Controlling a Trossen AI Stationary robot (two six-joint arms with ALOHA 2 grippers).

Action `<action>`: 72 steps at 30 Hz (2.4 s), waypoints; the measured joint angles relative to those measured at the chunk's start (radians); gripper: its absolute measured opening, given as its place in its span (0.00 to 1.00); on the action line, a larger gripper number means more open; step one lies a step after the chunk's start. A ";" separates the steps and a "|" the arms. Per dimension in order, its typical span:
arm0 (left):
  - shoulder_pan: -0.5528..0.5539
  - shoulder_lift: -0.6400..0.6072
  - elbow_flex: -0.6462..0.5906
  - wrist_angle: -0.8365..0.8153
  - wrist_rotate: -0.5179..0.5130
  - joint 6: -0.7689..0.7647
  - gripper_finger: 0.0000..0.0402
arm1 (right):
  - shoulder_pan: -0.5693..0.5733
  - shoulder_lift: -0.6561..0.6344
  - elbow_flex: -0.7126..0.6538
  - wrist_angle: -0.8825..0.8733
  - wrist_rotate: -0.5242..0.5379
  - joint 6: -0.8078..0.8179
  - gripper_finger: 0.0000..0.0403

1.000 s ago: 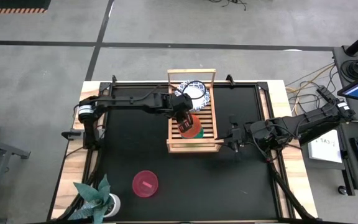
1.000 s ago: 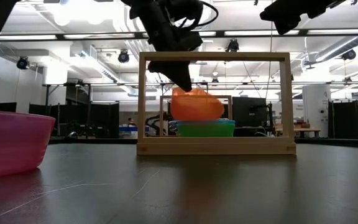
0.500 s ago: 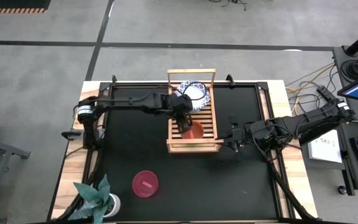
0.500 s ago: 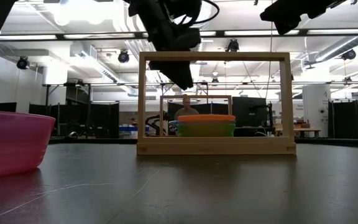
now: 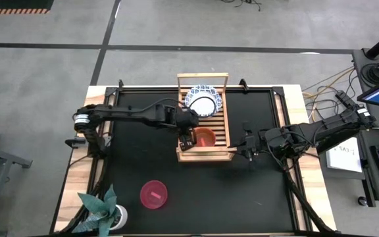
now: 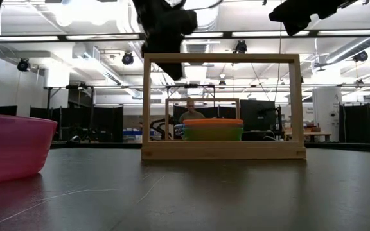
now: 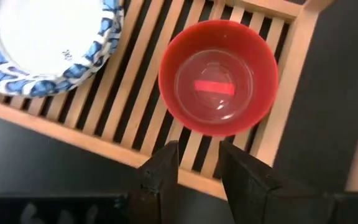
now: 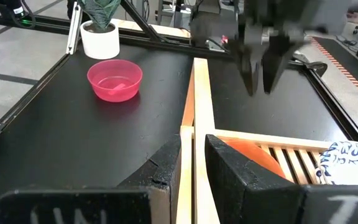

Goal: Place and stack bowls onto a shelf
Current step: Stack the pink bowl on top of the orange bowl on the shelf

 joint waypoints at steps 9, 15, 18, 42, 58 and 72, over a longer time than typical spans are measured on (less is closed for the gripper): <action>-0.085 -0.146 0.000 -0.318 0.016 -0.157 0.24 | 0.000 0.000 0.001 0.000 0.000 0.001 0.15; -0.217 -0.222 -0.021 -0.473 0.023 -0.326 0.24 | 0.000 0.000 0.001 0.000 0.000 0.004 0.15; -0.305 -0.234 -0.036 -0.454 0.023 -0.369 0.24 | 0.000 0.000 0.001 0.001 0.000 0.004 0.15; -0.567 -0.117 -0.347 -0.102 0.091 -0.482 0.48 | 0.000 0.000 0.001 0.001 0.000 0.018 0.15; -0.567 -0.121 -0.559 0.114 0.105 -0.511 0.15 | 0.000 0.000 0.001 0.001 0.000 0.014 0.15; -0.561 -0.195 -0.274 -0.294 0.050 -0.389 0.00 | 0.000 0.000 0.001 0.000 0.000 0.015 0.15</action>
